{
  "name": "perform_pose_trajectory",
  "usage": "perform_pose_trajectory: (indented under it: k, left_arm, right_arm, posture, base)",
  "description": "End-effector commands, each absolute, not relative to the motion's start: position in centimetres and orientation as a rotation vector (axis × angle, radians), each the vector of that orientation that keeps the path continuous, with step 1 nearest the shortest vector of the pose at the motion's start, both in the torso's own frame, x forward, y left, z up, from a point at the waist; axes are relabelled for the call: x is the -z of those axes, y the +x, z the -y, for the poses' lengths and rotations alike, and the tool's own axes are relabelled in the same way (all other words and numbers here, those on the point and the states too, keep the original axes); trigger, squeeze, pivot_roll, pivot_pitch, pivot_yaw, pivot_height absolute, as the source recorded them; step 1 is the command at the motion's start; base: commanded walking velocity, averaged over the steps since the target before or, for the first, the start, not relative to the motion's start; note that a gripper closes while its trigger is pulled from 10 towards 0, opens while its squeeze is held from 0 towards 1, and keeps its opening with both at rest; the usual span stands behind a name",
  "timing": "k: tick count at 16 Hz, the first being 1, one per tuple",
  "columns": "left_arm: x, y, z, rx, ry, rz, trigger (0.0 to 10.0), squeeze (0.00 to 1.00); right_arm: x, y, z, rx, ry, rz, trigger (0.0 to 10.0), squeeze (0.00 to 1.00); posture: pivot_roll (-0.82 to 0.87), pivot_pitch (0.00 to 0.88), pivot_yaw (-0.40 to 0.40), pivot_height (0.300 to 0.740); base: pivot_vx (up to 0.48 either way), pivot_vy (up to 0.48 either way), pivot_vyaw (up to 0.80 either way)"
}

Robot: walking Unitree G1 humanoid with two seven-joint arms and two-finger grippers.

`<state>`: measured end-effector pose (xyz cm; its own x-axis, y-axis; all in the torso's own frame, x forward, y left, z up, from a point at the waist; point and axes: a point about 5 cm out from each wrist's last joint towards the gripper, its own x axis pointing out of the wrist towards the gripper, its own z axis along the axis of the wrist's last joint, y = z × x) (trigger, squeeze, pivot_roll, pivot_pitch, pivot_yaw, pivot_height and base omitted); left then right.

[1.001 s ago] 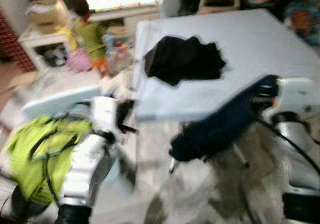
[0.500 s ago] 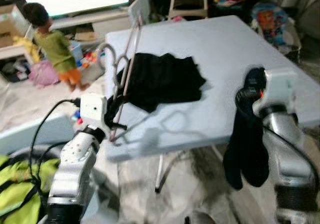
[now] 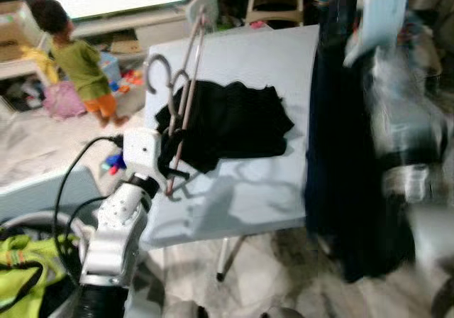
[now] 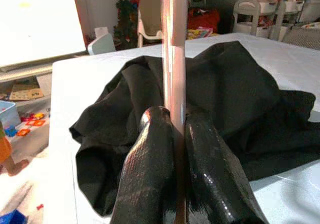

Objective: Hang hanger

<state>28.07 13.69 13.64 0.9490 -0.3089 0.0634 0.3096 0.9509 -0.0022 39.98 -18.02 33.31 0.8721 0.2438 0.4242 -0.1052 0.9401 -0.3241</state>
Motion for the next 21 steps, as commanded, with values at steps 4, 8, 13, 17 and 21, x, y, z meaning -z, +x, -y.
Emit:
perform_pose_trajectory:
  k: [4, 8, 13, 17, 21]
  left_arm:
    - [-13.0, 27.6, -13.9, 0.277, 0.009, 0.037, 10.0, 0.00]
    - [-12.8, 27.2, -13.9, 0.266, 0.006, 0.033, 10.0, 0.00]
    - [-12.8, 27.4, -13.5, 0.288, 0.004, 0.029, 10.0, 0.00]
    - [-12.4, 27.2, -12.9, 0.306, 0.012, 0.008, 10.0, 0.00]
    - [-12.1, 27.2, -12.9, 0.341, 0.025, -0.012, 10.0, 0.00]
  right_arm:
    - [-42.0, 40.0, 15.4, -0.188, -0.227, 0.677, 10.0, 0.00]
    - [-39.2, 41.1, 14.8, -0.194, -0.268, 0.575, 10.0, 0.00]
    - [-23.5, 41.8, 21.5, -0.032, -0.339, -0.105, 10.0, 1.00]
    - [-17.8, 39.4, 25.0, -0.139, -0.397, -0.291, 10.0, 1.00]
    - [-14.6, 36.3, 26.4, -0.461, -0.631, -0.388, 10.0, 1.00]
  posture:
    - [0.05, 0.000, -0.004, 0.740]
    - [0.06, 0.000, -0.017, 0.740]
    - [0.05, 0.000, -0.005, 0.740]
    - [0.02, 0.000, 0.011, 0.740]
    - [0.01, 0.000, 0.029, 0.740]
  base:
    - [0.000, 0.000, 0.00]
    - [0.000, 0.000, 0.00]
    - [0.000, 0.000, 0.00]
    - [0.000, 0.000, 0.00]
    - [0.000, 0.000, 0.00]
